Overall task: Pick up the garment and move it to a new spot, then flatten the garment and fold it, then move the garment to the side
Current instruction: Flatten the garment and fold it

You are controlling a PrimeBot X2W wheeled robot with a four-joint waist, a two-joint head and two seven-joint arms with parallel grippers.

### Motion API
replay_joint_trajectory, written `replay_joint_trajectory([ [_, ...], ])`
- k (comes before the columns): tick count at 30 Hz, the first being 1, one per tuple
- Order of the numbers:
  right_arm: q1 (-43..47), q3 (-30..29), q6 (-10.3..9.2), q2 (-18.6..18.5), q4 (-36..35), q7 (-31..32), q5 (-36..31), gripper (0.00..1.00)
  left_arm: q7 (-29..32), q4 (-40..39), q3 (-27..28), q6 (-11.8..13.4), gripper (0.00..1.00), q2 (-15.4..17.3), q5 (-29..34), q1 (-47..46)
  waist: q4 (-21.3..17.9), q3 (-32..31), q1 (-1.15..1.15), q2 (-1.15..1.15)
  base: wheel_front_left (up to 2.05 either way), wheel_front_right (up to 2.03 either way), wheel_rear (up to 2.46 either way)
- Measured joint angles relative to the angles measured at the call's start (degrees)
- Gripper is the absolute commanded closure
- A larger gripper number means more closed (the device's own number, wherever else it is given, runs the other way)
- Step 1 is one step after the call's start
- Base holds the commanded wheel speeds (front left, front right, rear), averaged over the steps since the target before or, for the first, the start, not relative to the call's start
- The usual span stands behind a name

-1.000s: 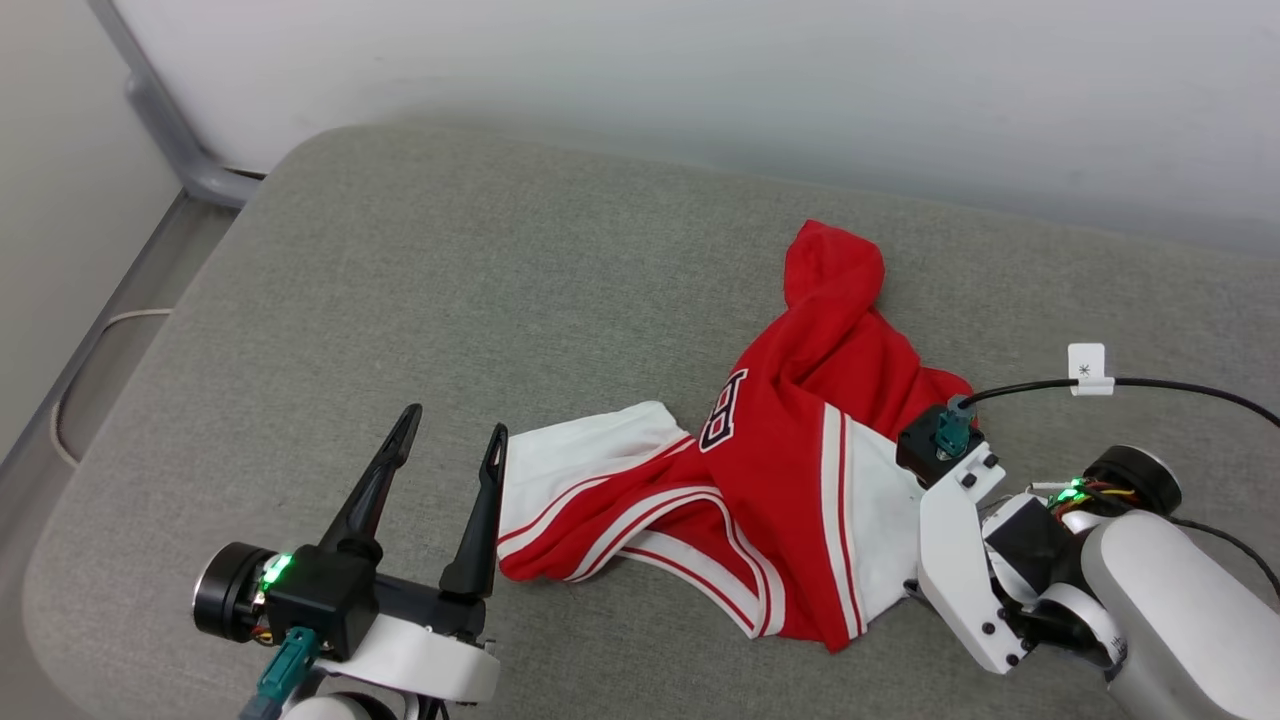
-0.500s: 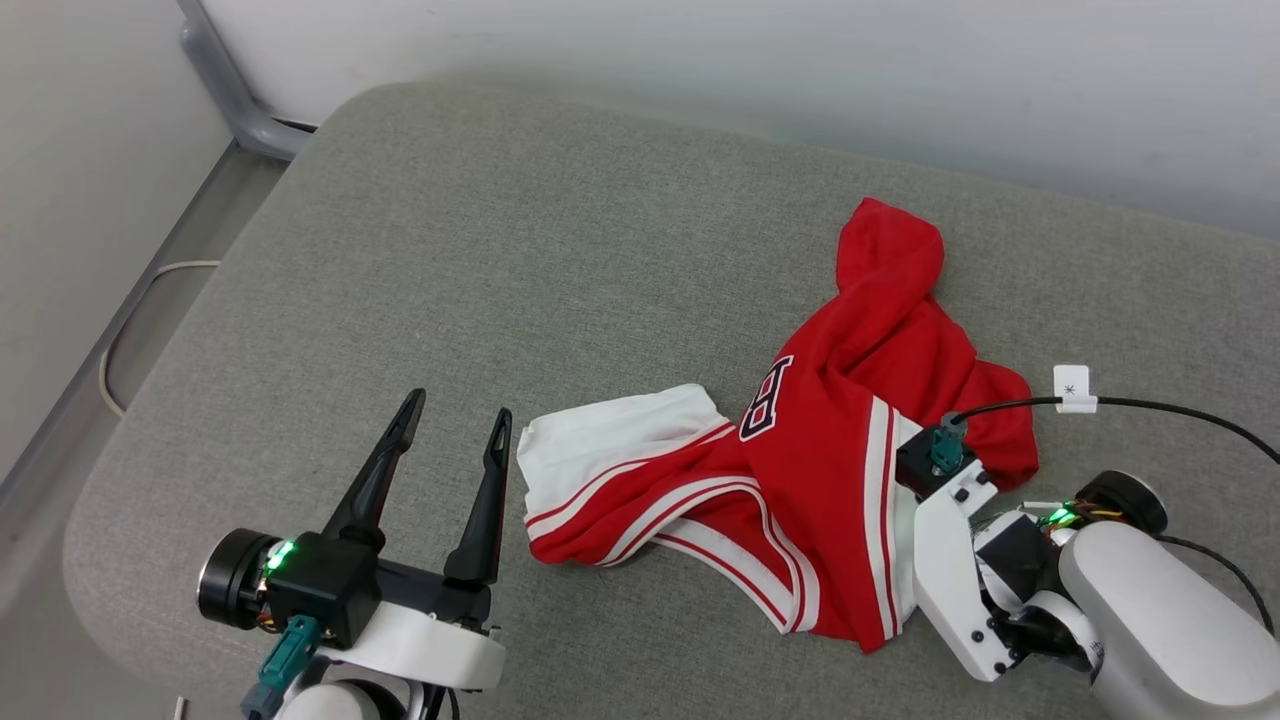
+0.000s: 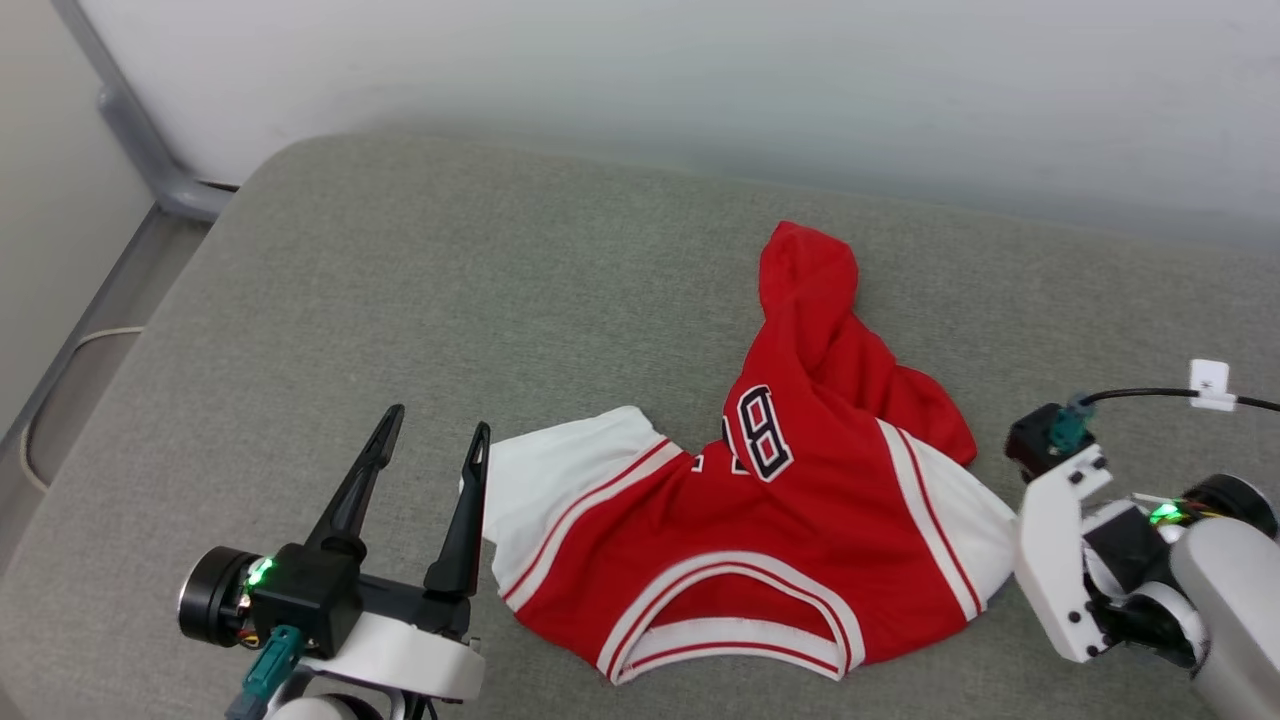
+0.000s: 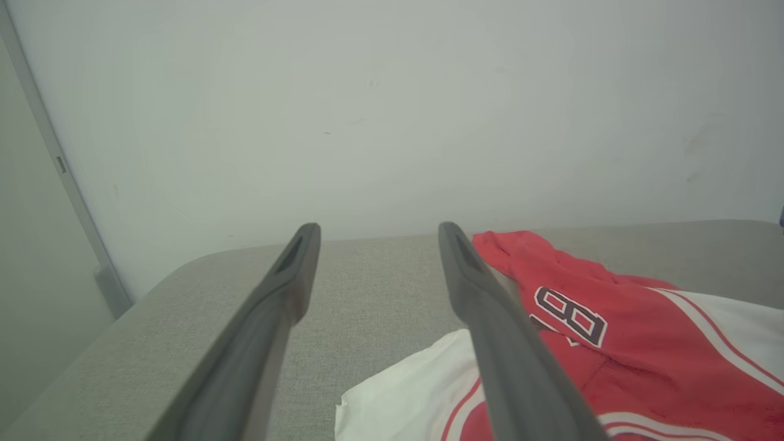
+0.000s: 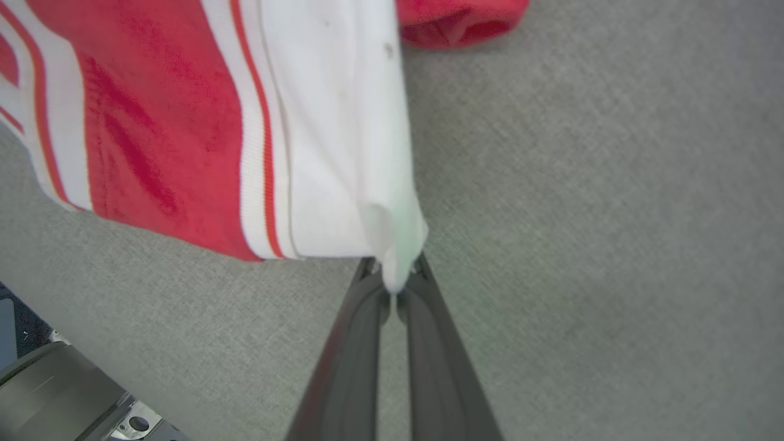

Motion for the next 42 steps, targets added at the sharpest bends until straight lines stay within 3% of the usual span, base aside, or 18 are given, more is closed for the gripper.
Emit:
replay_joint_trajectory([
  [4,6.4,-9.1,0.00,-2.4,-2.1,-0.8,-0.7,1.00,0.0,0.1,0.8,0.0,0.00,0.2,-0.1,1.3,-3.1,-1.2,0.00,0.00,0.00,0.00,0.00],
  [11,18.2,-25.1,0.00,-3.1,-3.3,0.0,-5.5,1.00,0.0,1.1,0.4,0.0,0.00,0.1,-0.3,1.8,-7.4,-1.7,-0.01,0.00,0.00,0.00,0.00],
  [14,22.3,-30.9,0.00,-1.8,-3.8,-0.1,-8.7,1.00,0.0,1.6,-0.1,0.0,0.00,0.1,-0.4,1.8,-8.5,-1.5,-0.01,0.00,0.00,0.00,0.00],
  [18,24.7,-35.2,0.00,2.5,-4.8,-2.2,-11.5,1.00,0.0,2.8,-0.9,0.0,0.00,0.5,-0.7,1.7,-9.5,-1.0,0.00,0.00,0.00,0.00,0.00],
  [19,24.8,-35.9,0.00,3.3,-5.0,-3.3,-12.3,0.41,0.0,3.1,-1.1,0.0,0.00,0.6,-0.9,1.7,-9.6,-0.9,0.00,0.00,0.00,0.00,0.00],
  [20,24.8,-36.5,0.00,3.8,-5.2,-4.9,-13.4,0.00,0.0,3.3,-1.1,0.0,0.00,0.8,-1.0,1.6,-9.8,-0.9,-0.01,0.00,0.00,0.00,0.00],
  [25,24.4,-37.2,0.00,5.5,-7.0,-12.0,-17.1,0.00,0.0,3.6,-0.9,0.0,0.00,1.3,-1.5,1.5,-10.5,-1.1,0.00,0.00,0.00,0.00,0.00],
  [35,25.6,-39.6,0.02,9.0,-16.5,-29.5,-17.9,0.00,0.0,3.7,-1.9,0.0,0.00,1.9,-4.8,2.5,-11.8,-2.6,-0.01,0.00,0.00,0.00,0.00],
  [42,28.9,-41.1,-0.01,14.4,-21.0,-39.6,-18.5,0.00,0.0,5.4,-5.3,0.0,0.00,4.0,-8.7,4.0,-12.4,-2.7,-0.01,0.00,0.00,0.00,0.00],
])
